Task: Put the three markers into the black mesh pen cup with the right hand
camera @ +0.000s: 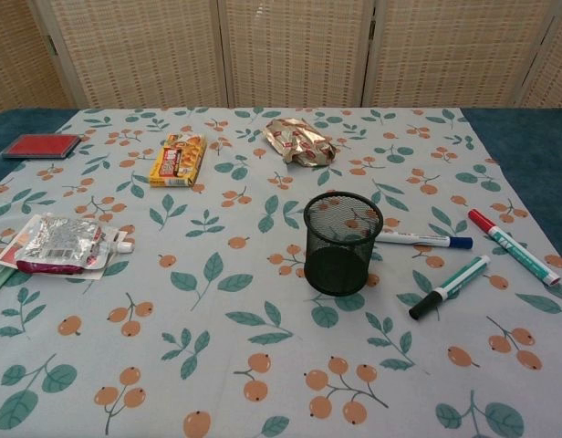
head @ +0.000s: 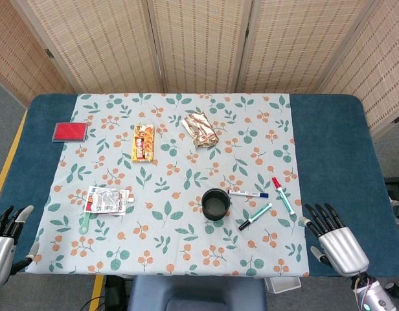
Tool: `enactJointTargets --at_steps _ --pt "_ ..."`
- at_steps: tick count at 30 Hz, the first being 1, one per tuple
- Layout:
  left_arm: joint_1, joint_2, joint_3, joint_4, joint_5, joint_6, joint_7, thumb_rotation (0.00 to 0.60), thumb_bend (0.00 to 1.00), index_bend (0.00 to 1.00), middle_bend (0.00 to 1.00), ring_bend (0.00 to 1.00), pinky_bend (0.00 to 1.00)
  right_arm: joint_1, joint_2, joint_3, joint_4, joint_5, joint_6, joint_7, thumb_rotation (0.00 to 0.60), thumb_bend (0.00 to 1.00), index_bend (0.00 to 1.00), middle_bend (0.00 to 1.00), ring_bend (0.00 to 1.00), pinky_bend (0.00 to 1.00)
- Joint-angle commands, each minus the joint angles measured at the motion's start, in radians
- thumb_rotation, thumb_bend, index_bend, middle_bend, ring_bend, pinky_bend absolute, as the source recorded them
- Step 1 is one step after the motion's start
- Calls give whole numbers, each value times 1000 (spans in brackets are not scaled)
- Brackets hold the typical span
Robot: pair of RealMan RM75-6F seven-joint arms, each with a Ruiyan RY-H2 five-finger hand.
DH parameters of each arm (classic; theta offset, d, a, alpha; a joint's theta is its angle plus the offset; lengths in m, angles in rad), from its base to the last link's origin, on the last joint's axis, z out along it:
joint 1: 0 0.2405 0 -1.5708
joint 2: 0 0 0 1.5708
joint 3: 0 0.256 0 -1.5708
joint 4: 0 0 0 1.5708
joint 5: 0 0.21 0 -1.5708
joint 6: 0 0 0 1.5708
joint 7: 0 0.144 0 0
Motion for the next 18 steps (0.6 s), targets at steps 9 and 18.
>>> enactJointTargets --at_steps 9,18 --pt "8 -1 0 -1 0 13 6 600 402 62 163 54 264 168 -23 53 -46 78 -242 -57 600 283 341 29 0 0" --pt "11 4 1 -3 7 20 -7 600 402 63 163 54 264 241 -123 88 -44 171 -357 -216 600 286 348 29 0 0"
